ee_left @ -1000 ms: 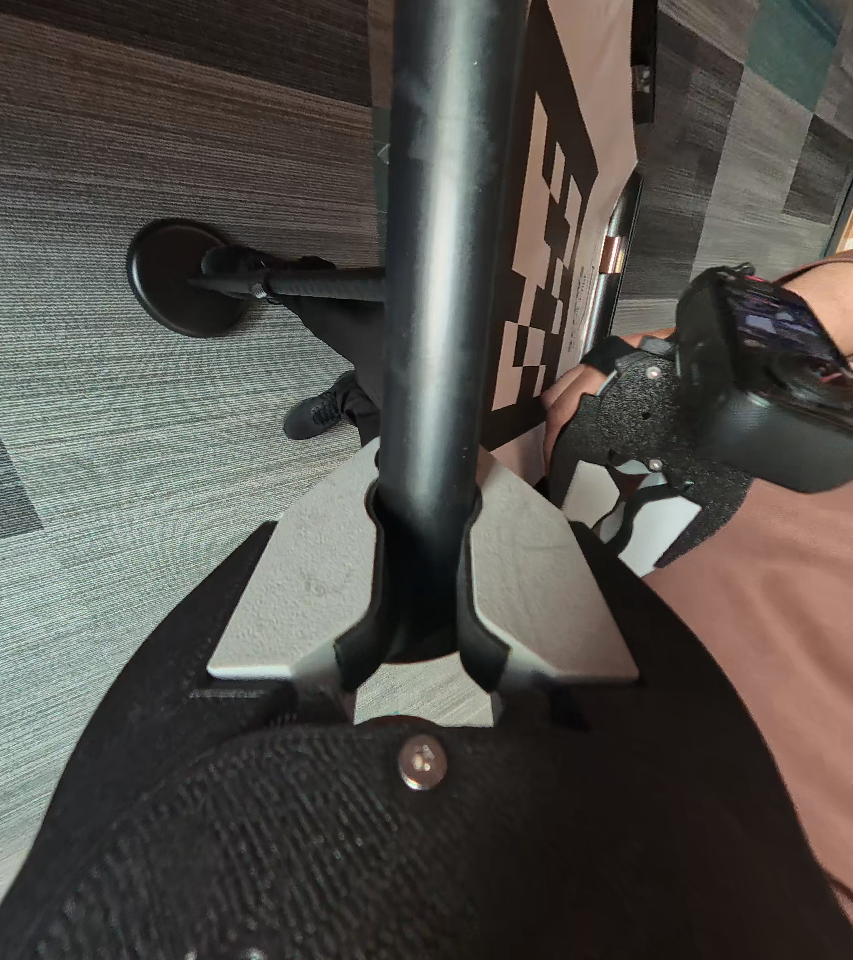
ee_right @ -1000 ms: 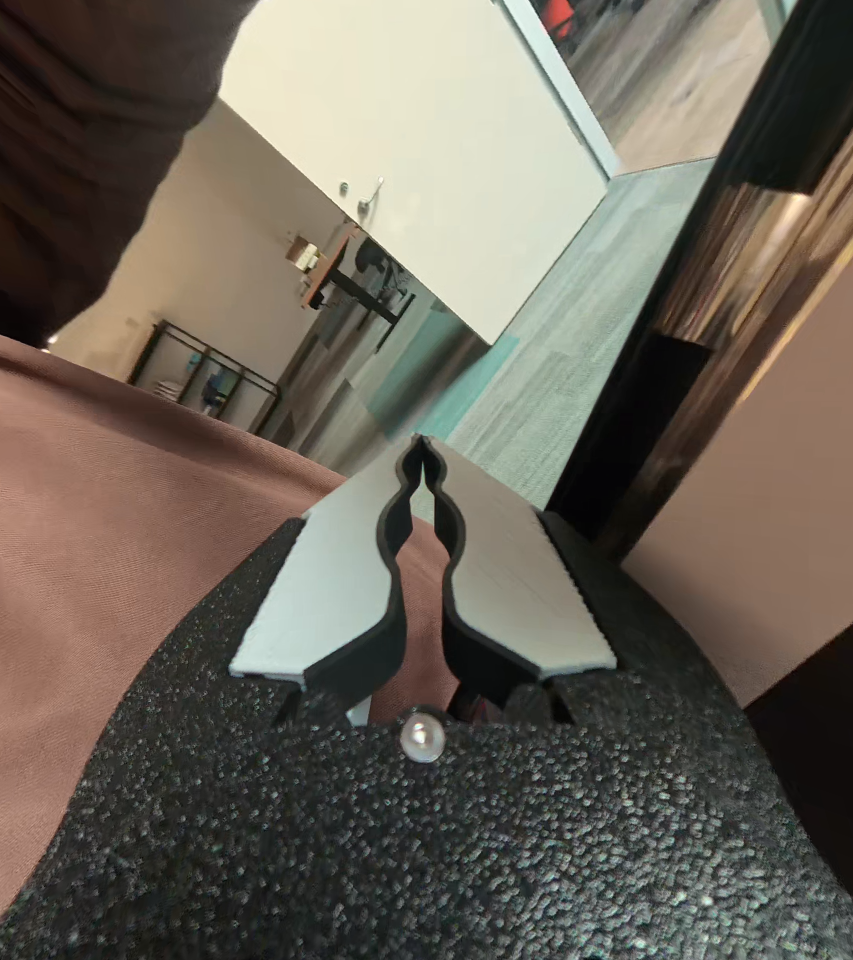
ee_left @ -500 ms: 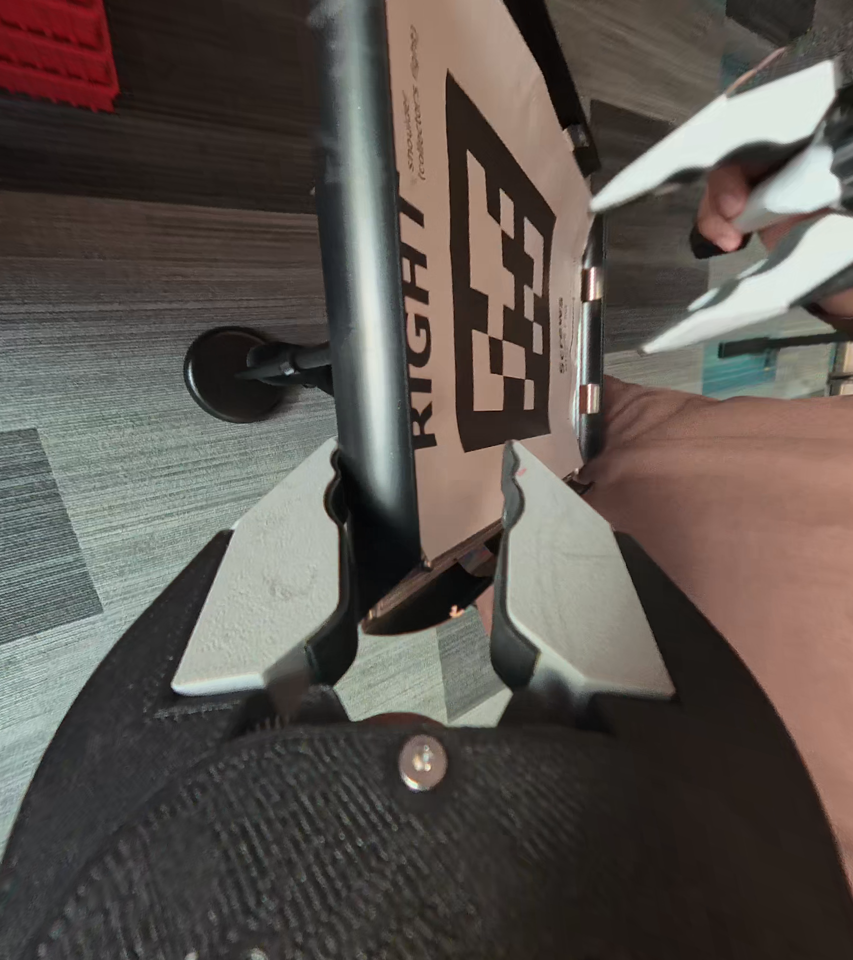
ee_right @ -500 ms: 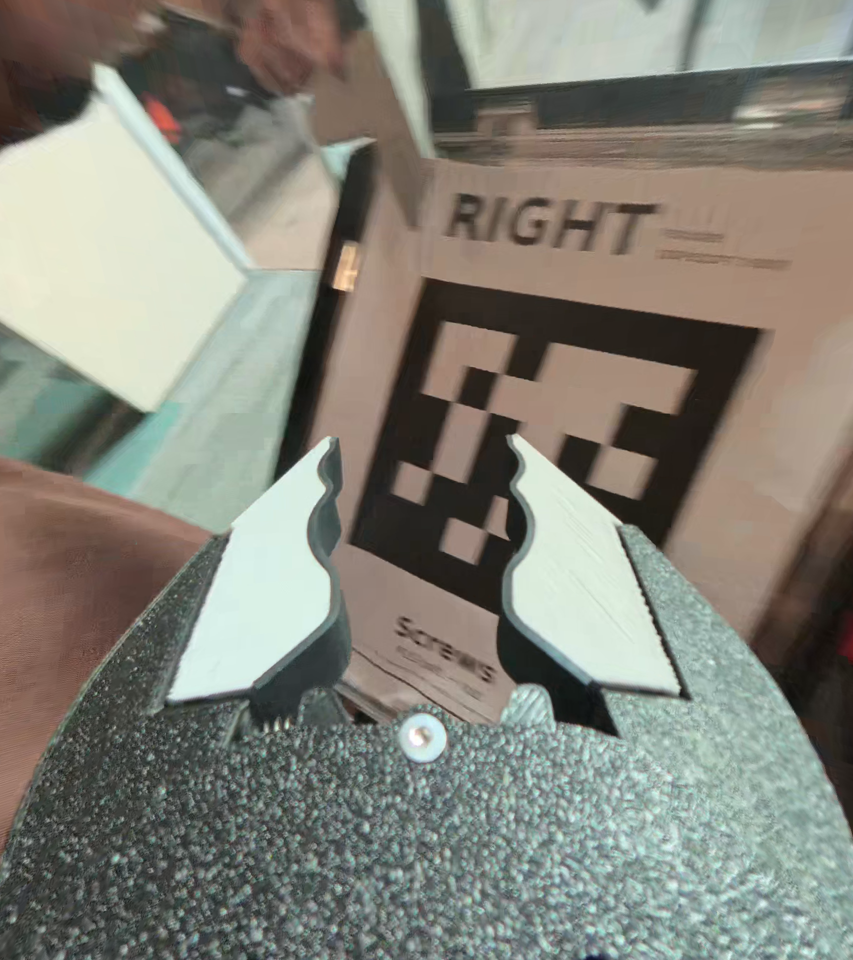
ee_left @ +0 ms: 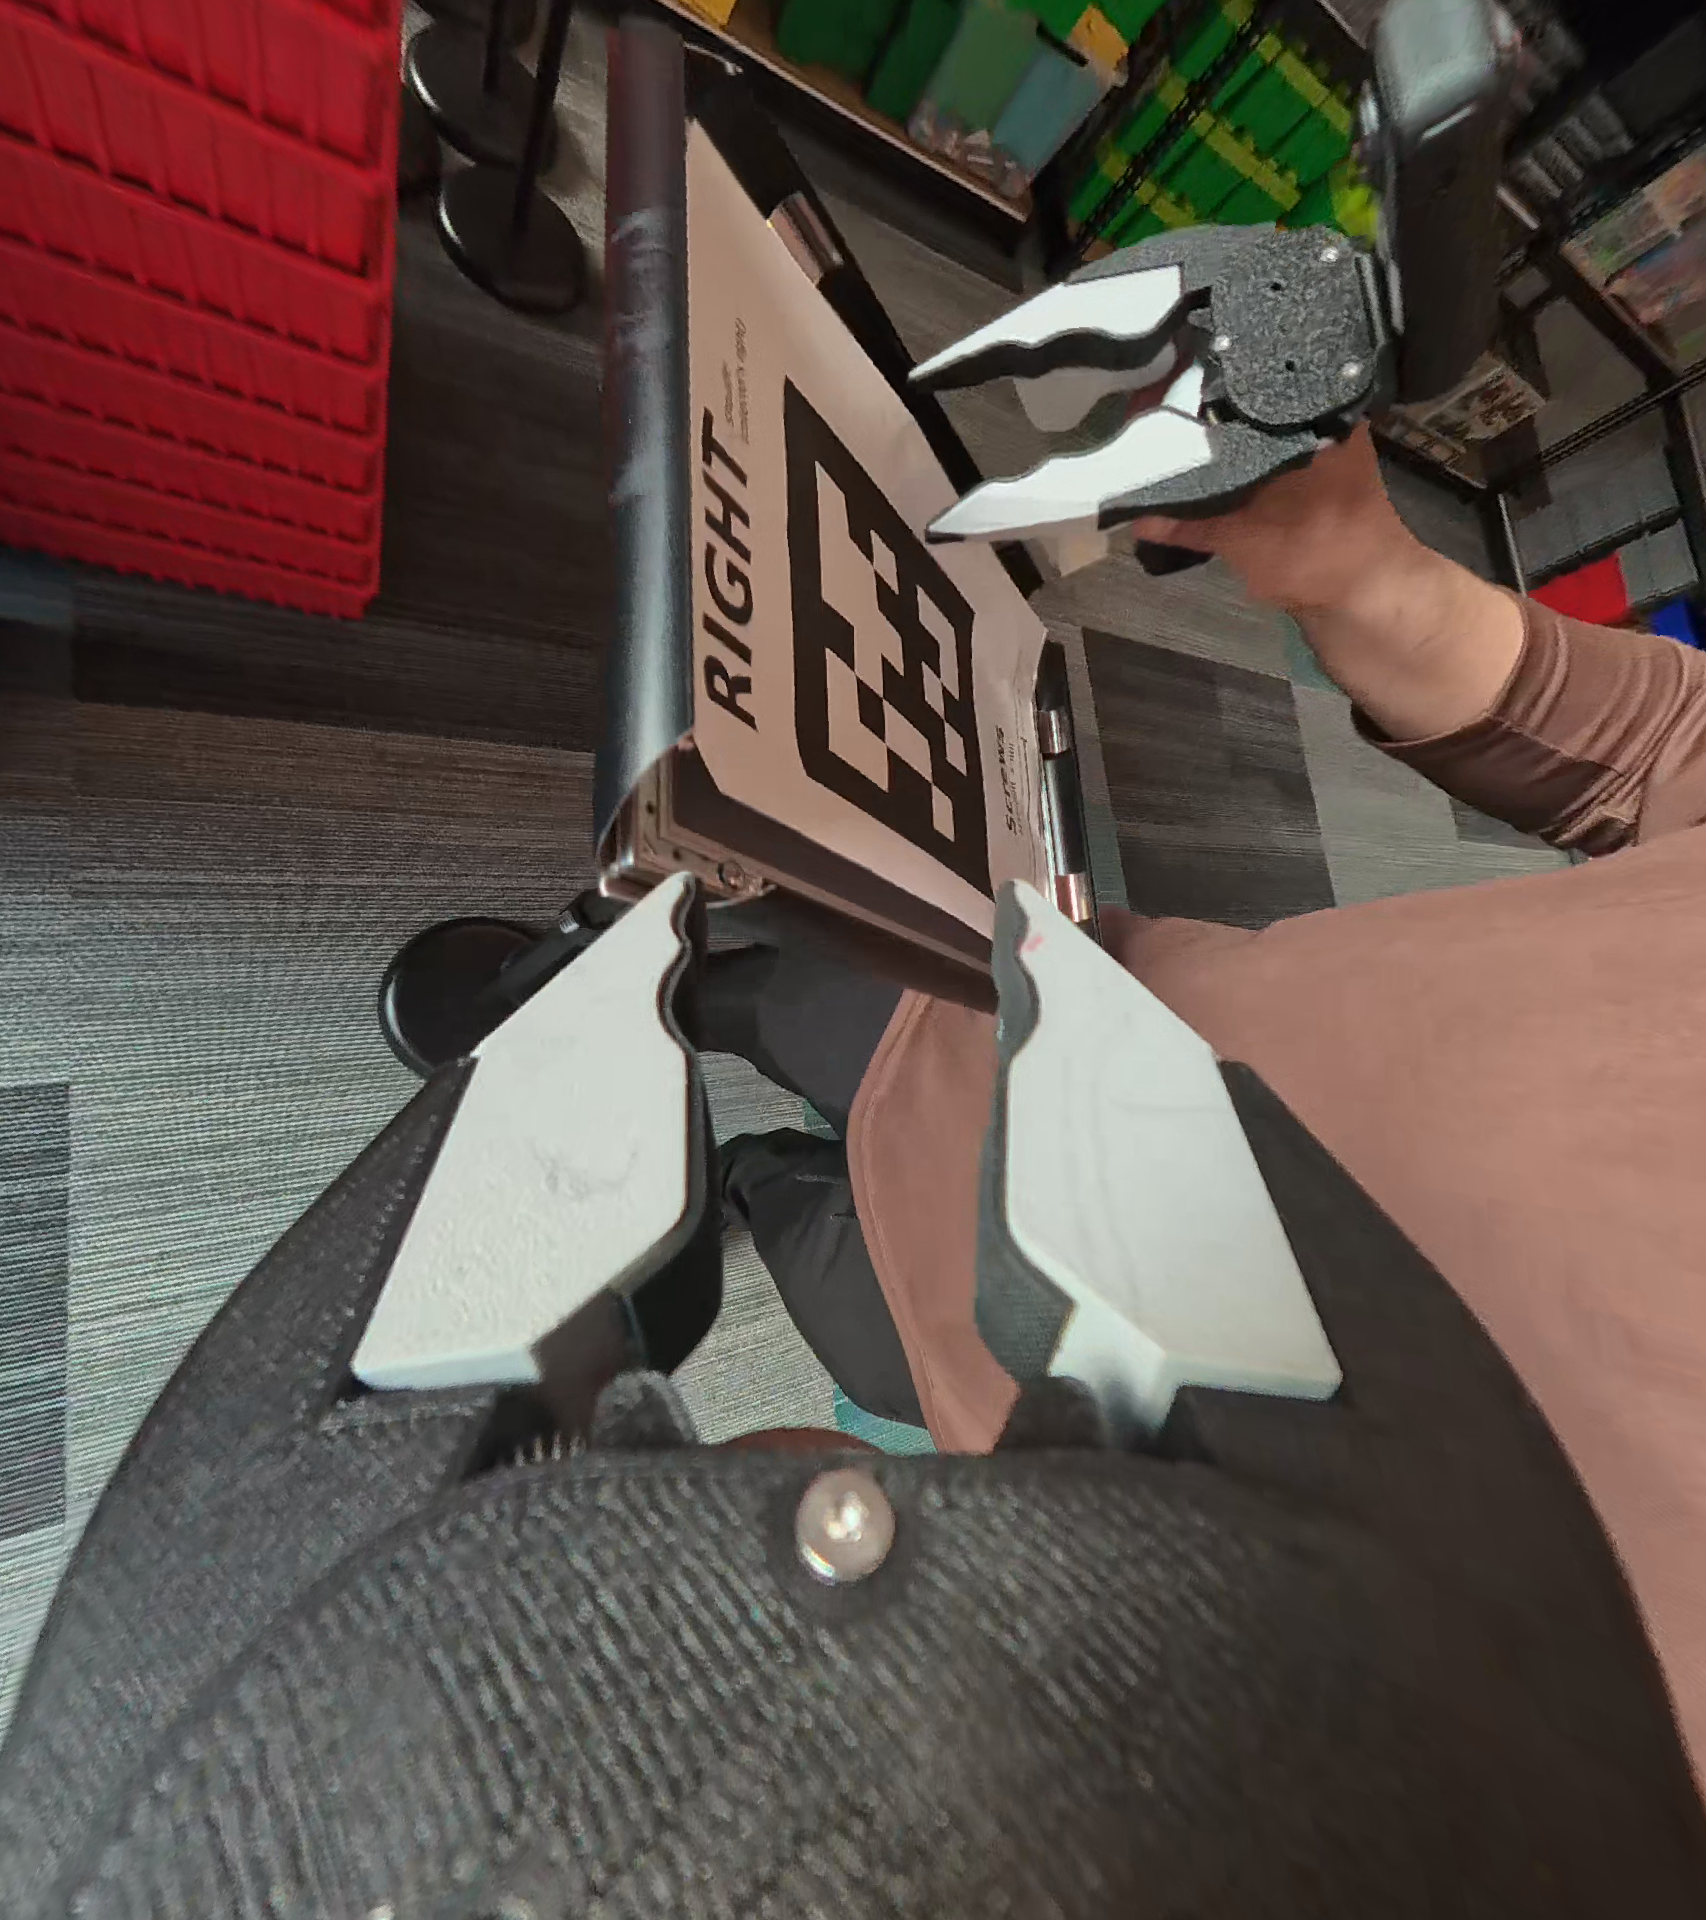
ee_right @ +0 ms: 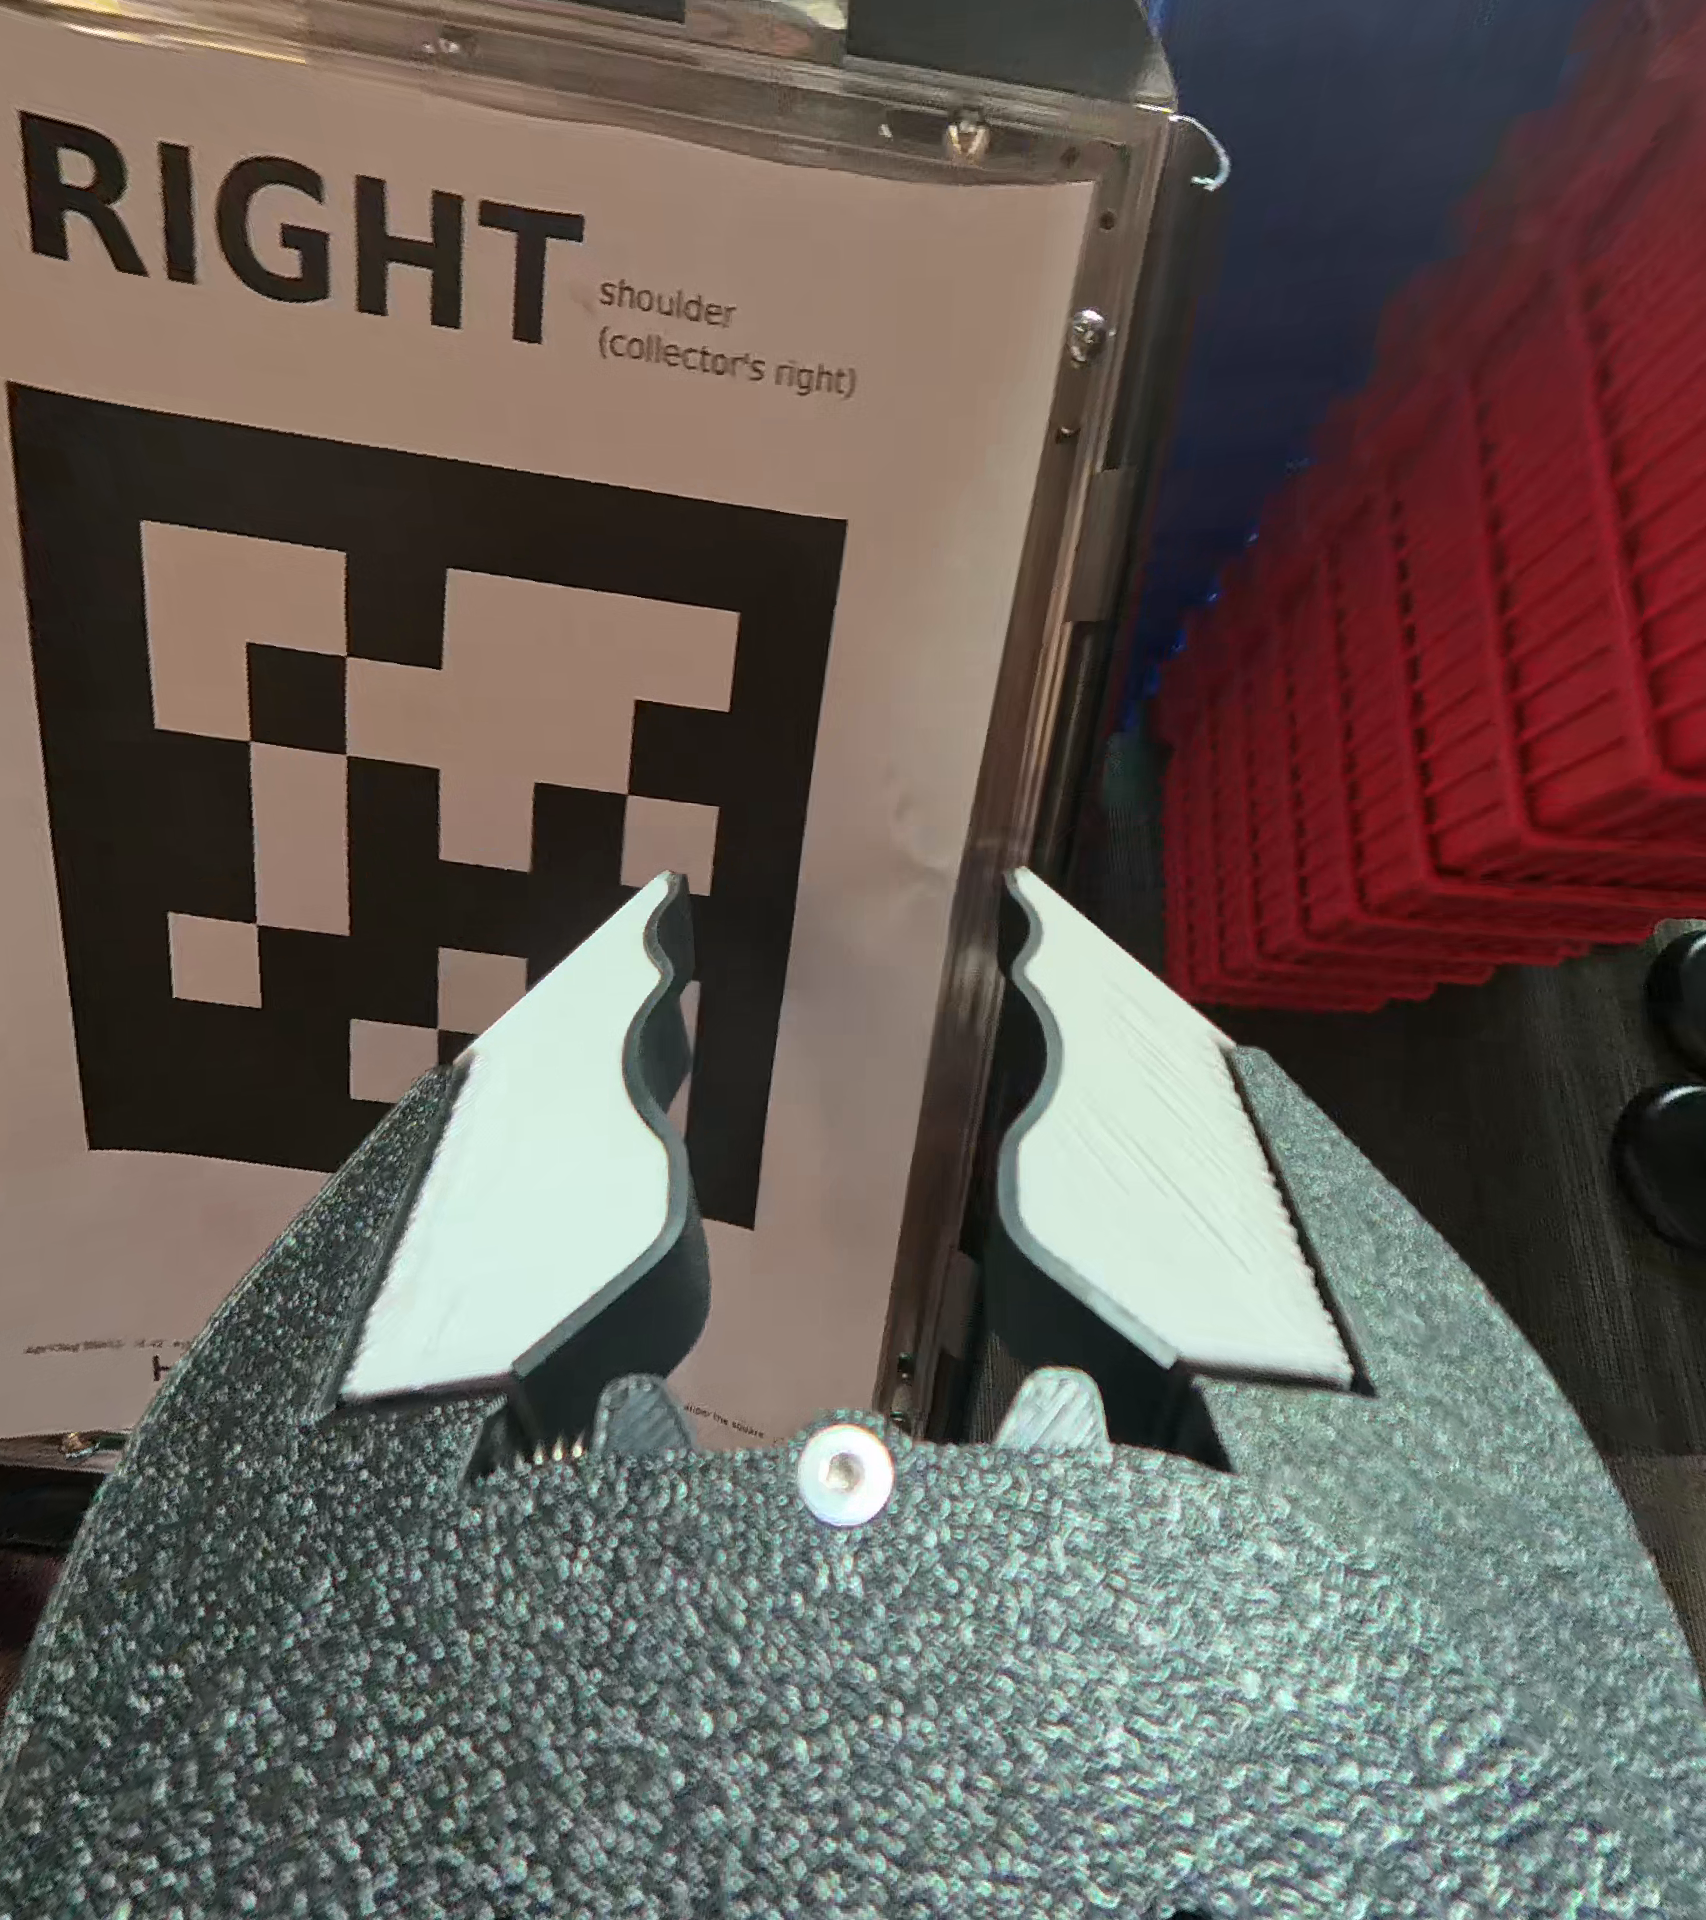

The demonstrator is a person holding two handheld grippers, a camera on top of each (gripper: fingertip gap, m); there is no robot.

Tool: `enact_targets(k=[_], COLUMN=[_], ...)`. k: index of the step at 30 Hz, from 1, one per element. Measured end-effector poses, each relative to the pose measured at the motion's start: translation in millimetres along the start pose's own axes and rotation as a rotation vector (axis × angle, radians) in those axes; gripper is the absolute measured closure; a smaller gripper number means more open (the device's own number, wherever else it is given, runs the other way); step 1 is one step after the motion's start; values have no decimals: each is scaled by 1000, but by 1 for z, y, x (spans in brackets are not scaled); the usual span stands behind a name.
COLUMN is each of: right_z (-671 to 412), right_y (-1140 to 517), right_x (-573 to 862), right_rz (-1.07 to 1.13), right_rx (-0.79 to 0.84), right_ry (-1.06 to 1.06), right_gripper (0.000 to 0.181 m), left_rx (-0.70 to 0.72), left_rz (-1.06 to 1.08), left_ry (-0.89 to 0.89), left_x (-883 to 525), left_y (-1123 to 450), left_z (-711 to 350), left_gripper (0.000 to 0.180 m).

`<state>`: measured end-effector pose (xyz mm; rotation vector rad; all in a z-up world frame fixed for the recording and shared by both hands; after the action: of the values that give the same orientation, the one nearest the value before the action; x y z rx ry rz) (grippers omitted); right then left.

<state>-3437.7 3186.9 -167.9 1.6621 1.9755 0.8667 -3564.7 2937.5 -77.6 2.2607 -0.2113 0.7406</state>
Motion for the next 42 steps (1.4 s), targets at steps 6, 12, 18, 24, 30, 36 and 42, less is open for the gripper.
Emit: enact_targets(k=[6, 12, 18, 24, 30, 36, 42], right_z=[6, 3, -14, -43, -86, -102, -96], right_y=[-10, -7, 24, 67, 125, 171, 209], right_x=[-1, -2, -5, -11, -20, -30, -29], right_rz=[-62, -148, -251, -302, -300, -313, -375], right_rx=[-65, -26, 103, 272, 435, 530, 606], right_ry=[-8, -79, -160, -136, -50, -20, -10], right_gripper=[158, 181, 181, 181, 181, 181, 181], left_rx=[82, 137, 161, 303, 496, 533, 502], left_rz=[69, 140, 168, 126, 99, 157, 220], left_ry=[59, 186, 281, 193, 65, -18, -166], left_x=[7, -1, -8, 2, 29, 54, 104], left_y=[12, 5, -7, 11, 35, 18, -13], left_z=[49, 100, 139, 124, 78, 41, 7], left_gripper=[129, 130, 131, 130, 115, 104, 84])
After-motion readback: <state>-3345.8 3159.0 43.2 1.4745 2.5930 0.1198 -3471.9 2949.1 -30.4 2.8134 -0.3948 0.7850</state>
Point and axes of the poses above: each gripper's, where its closed fingertips meet, y back along the fingers, z out of its underside, x = y × z across the jaws, the point moved 5 cm from there along y, back along the fingers, and after that the axes turned 5 degrees about y, right-handed, at the moved point
